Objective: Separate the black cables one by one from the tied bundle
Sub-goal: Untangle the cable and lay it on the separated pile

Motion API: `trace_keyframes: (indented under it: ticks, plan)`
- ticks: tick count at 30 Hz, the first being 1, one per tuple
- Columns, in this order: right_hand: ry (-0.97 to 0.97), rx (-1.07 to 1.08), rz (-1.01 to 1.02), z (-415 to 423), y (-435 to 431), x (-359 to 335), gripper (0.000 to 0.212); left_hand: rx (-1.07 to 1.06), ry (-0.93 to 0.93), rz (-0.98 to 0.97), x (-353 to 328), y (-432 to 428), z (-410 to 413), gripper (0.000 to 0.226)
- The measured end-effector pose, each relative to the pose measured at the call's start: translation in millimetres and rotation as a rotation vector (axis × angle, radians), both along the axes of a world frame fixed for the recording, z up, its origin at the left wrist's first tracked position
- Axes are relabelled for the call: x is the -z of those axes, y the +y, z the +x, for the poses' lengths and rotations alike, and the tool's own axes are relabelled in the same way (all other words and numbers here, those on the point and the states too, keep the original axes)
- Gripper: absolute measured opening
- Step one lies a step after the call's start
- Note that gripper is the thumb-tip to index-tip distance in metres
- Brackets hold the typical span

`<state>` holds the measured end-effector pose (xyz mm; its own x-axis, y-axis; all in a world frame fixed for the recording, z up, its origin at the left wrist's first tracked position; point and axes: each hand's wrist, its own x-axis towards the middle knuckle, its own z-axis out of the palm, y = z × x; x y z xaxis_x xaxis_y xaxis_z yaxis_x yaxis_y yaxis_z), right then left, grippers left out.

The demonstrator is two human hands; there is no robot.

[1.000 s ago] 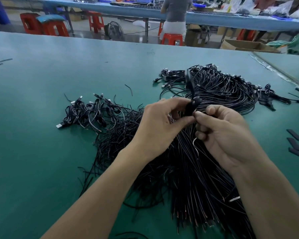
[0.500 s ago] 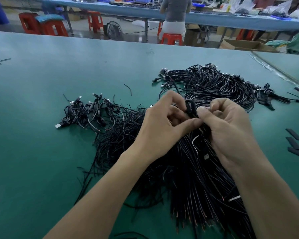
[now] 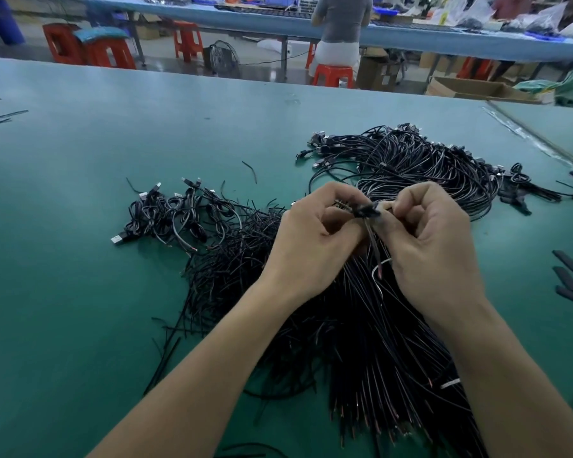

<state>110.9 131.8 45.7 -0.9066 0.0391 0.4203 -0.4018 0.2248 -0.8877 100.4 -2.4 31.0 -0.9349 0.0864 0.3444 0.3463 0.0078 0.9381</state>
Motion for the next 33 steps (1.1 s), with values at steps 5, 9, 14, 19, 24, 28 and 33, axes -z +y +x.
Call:
trace_keyframes:
  ticks: [5,9,14,19,24,28,33]
  plan:
    - [-0.036,-0.037,-0.086,-1.7,-1.0,2.0,0.032,-0.028,0.088,0.01,0.1,-3.4,1.0,0.022]
    - [-0.059,-0.039,-0.119,-2.0,2.4,2.3,0.033,-0.01,0.117,-0.049,2.7,-1.5,0.4,0.017]
    - [-0.087,-0.045,-0.161,-2.3,4.8,2.9,0.036,0.116,0.011,0.068,3.7,-3.8,-3.9,0.054]
    - [-0.121,-0.052,-0.227,-1.3,1.3,0.5,0.036,0.033,0.155,-0.111,3.3,-7.7,-6.9,0.029]
    - [-0.191,-0.085,-0.314,1.0,-0.2,-3.7,0.036,-0.059,0.342,-0.21,5.0,-11.4,-6.3,0.039]
    - [-0.225,-0.094,-0.373,-1.0,2.7,-2.9,0.036,-0.103,0.462,-0.342,8.1,-10.2,-4.1,0.031]
    - [-0.168,-0.098,-0.382,-0.3,8.6,-5.3,0.036,0.0,0.233,-0.157,4.9,-4.2,-0.8,0.018]
